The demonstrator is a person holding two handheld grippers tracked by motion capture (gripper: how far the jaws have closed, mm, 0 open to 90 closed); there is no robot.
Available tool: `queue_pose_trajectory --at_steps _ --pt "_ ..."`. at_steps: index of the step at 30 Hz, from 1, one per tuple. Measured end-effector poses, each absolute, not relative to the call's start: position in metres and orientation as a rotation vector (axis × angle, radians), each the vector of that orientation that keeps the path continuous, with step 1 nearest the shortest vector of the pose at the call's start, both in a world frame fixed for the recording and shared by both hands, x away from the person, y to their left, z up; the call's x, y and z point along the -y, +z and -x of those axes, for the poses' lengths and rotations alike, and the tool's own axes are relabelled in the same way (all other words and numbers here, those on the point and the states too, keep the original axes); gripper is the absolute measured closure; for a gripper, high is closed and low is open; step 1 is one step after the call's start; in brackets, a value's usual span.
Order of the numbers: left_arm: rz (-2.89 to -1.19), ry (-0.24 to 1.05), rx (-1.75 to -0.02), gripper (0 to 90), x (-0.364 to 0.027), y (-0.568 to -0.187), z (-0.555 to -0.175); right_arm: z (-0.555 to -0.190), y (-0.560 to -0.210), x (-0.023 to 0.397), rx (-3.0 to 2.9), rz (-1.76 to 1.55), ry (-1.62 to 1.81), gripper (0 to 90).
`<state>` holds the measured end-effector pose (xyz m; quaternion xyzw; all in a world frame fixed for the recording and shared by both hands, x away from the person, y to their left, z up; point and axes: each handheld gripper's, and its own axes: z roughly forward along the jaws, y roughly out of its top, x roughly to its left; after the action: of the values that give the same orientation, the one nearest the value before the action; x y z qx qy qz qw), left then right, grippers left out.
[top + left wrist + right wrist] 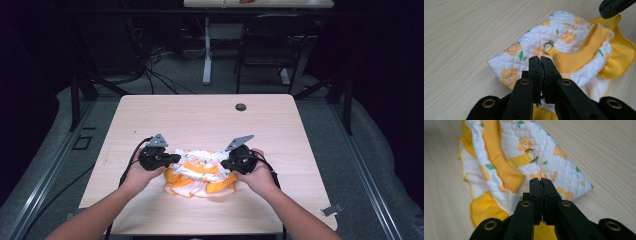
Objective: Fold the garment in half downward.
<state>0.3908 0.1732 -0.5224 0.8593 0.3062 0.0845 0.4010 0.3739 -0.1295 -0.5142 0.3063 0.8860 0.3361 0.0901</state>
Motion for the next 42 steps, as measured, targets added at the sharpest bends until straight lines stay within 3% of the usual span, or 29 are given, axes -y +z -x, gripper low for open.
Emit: queue_pose_trajectory --at_steps 6,26,42 --pt "-2.201 0.192 -0.754 89.5 -0.166 -0.527 -0.388 -0.382 -0.528 0.121 -2.658 -0.928 0.991 87.7" --pt "-2.248 0.15 -0.671 89.6 -0.174 -0.532 -0.354 -0.343 -0.532 0.117 -2.743 -0.835 1.056 87.2" --pt "-2.293 0.114 -0.672 89.2 -0.18 -0.557 -0.341 -0.331 -0.551 0.113 -2.808 -0.82 1.02 86.9"
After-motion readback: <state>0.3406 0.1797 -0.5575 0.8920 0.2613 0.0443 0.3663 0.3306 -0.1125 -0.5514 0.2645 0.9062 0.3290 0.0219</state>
